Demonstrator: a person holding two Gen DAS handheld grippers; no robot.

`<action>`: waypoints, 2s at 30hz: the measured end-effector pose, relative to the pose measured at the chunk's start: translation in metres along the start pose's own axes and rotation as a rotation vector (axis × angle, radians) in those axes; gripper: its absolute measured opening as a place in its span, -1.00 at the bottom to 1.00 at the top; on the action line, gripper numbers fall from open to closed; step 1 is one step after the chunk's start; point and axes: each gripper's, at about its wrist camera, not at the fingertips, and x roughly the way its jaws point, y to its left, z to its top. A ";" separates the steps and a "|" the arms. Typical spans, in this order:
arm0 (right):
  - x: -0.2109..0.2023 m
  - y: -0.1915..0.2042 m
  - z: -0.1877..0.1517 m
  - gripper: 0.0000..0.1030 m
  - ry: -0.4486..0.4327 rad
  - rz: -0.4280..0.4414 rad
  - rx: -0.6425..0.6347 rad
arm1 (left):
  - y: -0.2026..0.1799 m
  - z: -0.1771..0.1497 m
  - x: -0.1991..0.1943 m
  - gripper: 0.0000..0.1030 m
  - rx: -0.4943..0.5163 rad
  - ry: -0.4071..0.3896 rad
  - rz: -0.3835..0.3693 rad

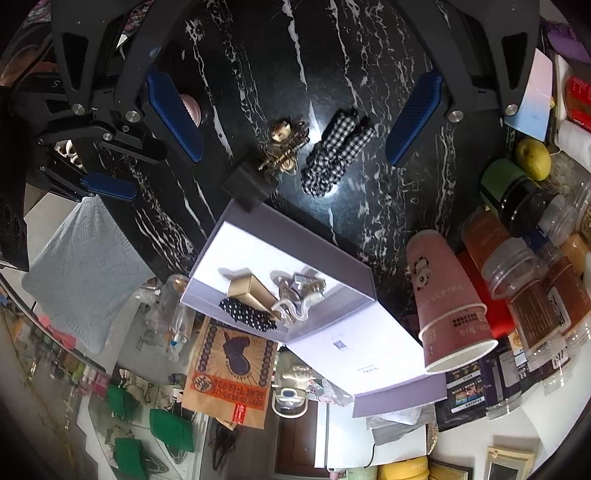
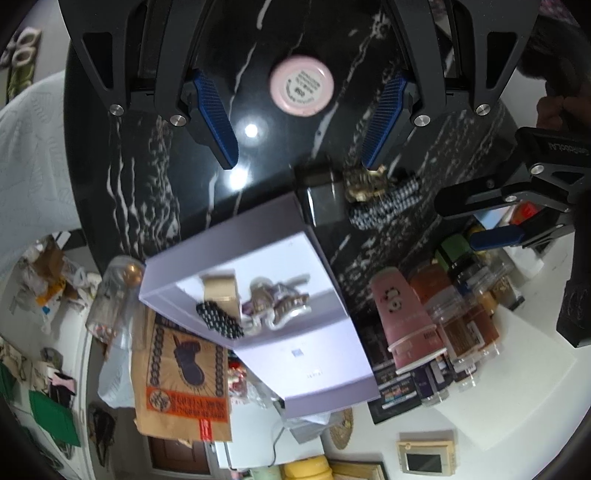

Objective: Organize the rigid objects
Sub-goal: 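Grasp the gold claw clip with the left tool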

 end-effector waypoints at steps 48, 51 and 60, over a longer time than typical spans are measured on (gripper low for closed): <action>0.025 -0.036 -0.036 0.36 0.103 -0.031 0.117 | -0.016 -0.019 0.100 0.11 0.051 0.115 0.034; 0.024 -0.036 -0.037 0.36 0.104 -0.026 0.121 | -0.013 -0.021 0.097 0.10 0.037 0.096 0.022; 0.023 -0.039 -0.039 0.36 0.103 -0.026 0.131 | -0.007 -0.022 0.091 0.09 -0.019 0.114 -0.043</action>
